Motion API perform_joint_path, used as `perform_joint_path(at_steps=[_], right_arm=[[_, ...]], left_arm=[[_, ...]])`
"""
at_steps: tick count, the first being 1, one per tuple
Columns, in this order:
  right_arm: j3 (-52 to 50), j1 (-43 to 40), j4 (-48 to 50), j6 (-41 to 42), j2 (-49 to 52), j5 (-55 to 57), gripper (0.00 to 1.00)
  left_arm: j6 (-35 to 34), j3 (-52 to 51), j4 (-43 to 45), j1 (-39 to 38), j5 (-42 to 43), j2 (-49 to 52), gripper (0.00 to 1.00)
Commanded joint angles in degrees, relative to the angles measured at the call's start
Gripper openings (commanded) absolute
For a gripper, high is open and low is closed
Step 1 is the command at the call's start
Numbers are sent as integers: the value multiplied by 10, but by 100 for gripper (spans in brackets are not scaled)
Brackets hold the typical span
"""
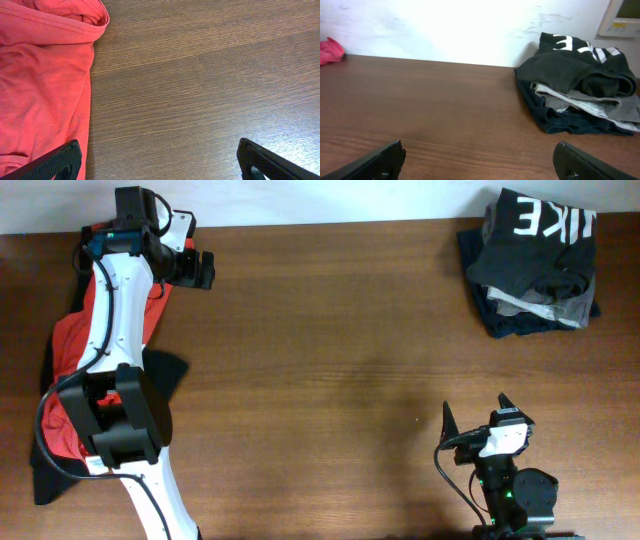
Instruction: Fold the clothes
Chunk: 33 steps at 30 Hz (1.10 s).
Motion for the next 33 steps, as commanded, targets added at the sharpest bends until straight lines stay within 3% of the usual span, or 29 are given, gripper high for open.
perform_joint_path(at_steps=[1,22,29,33], right_arm=[[-7,-3,2,1,-5,16,99],[-7,-3,2,1,-5,16,99],[-7,-3,2,1,-5,16,99],[-7,-3,2,1,-5,16,99]], left_arm=[[3,4,1,-2,6,3,99],[3,4,1,-2,2,-5,99],[3,-8,89,-20,5,-123,99],[3,-129,197,-19,6,-224,99]])
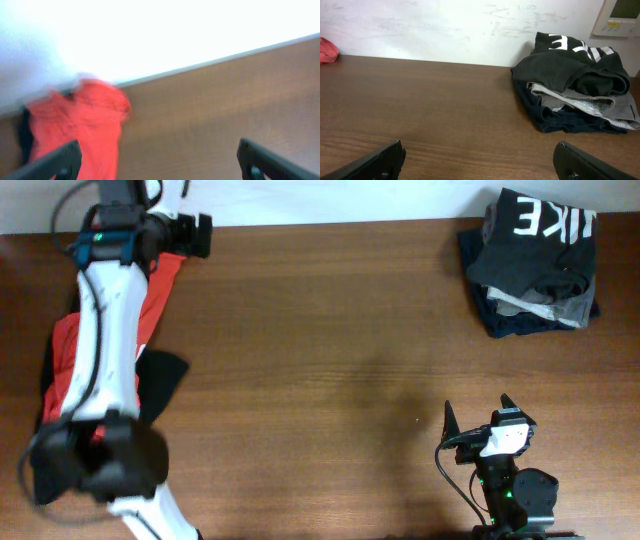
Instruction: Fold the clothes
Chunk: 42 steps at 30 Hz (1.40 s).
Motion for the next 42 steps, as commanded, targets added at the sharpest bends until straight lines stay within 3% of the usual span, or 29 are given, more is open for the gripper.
perform_joint_path(at_steps=[1,5,17,24,30,42], right_arm=[[-7,-3,2,1,-5,7,99],[-7,-3,2,1,-5,7,99],[-7,-3,2,1,-5,7,99],[-7,-3,2,1,-5,7,99],[-7,-3,2,1,-5,7,99],[-7,-3,2,1,-5,7,99]], left_arm=[[3,-126,90,2,7,-120,99],[3,-378,263,4,10,-269,99],[3,-811,440,8,3,-574,99],[3,-979,498,18,-5,-748,99],[3,-1061,517,28,-6,-876,99],[3,-1152,513,34,-6,-996,99]])
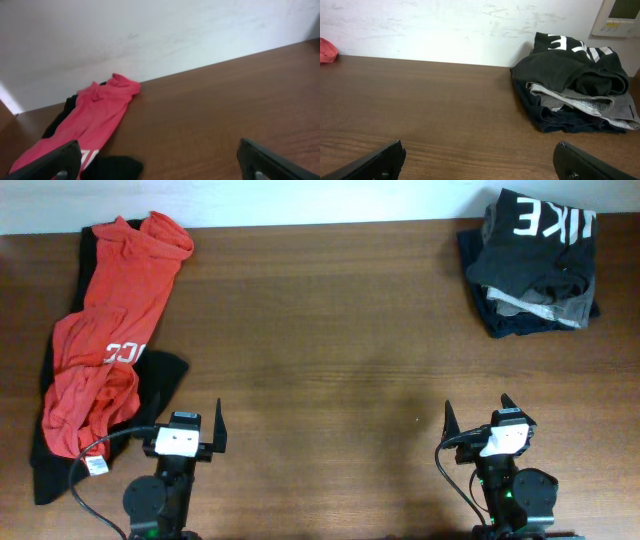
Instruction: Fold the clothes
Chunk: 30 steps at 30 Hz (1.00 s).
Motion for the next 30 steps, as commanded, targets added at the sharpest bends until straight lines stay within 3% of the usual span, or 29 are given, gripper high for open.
perform_joint_path(at_steps=[1,7,12,30], right_arm=[[-6,-3,2,0,-4,5,99],[-6,-3,2,0,-4,5,99],[-6,-3,2,0,-4,5,99],[-6,-3,2,0,-4,5,99]], left_arm=[[3,-14,-5,7,-7,-27,99],[3,-14,-46,7,-13,-68,99],[2,-14,-150,7,-19,-130,99],[-4,-14,-145,7,-20,-153,99]])
